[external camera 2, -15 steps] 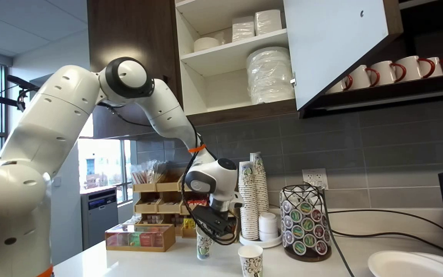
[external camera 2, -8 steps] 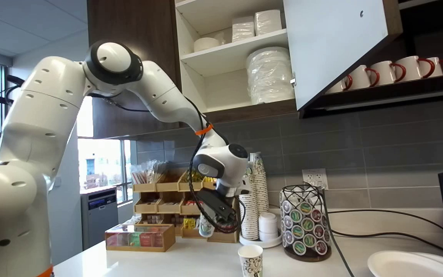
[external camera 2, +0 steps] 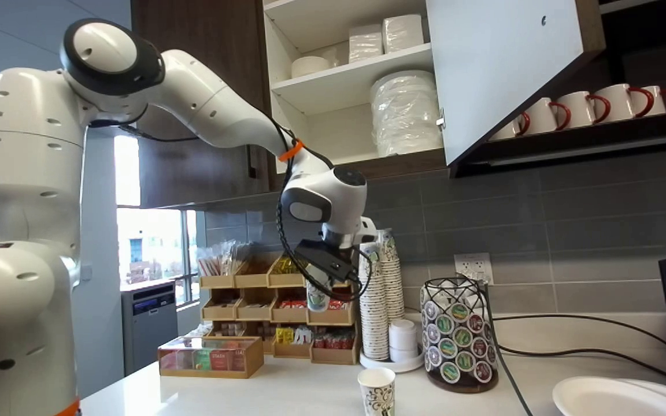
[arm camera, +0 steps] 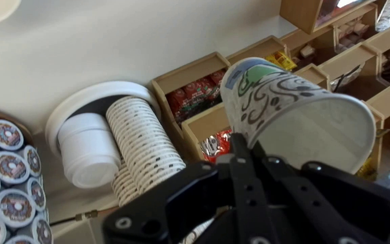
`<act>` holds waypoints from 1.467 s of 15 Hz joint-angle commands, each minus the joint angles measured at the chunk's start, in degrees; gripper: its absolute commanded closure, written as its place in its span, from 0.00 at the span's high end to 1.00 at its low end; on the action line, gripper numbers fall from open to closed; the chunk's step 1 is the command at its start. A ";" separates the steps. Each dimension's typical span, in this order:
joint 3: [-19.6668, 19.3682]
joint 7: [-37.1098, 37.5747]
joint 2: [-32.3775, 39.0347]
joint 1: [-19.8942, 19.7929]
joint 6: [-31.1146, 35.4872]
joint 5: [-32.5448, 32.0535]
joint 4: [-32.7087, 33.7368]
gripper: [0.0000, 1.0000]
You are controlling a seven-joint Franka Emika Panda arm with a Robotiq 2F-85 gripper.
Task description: Swap the two cups in the cupboard and on the counter
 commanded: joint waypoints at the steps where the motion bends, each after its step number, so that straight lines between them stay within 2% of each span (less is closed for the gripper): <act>1: -1.48 1.20 -10.81 1.39 -0.61 -1.75 -4.59 0.01; 3: -1.80 0.99 -15.73 1.90 -0.14 -1.61 -5.55 0.01; 4: -2.14 0.44 -9.59 2.23 0.05 -1.18 -1.90 0.04; 7: -2.52 0.85 -14.75 2.74 0.18 -1.40 -3.59 0.04; 10: -2.59 0.85 -15.19 2.77 0.19 -1.41 -4.44 0.01; 15: -2.50 0.96 -19.59 4.47 -3.22 -4.77 0.12 0.01; 22: -4.17 3.04 -23.67 5.91 -13.16 -9.56 9.31 0.01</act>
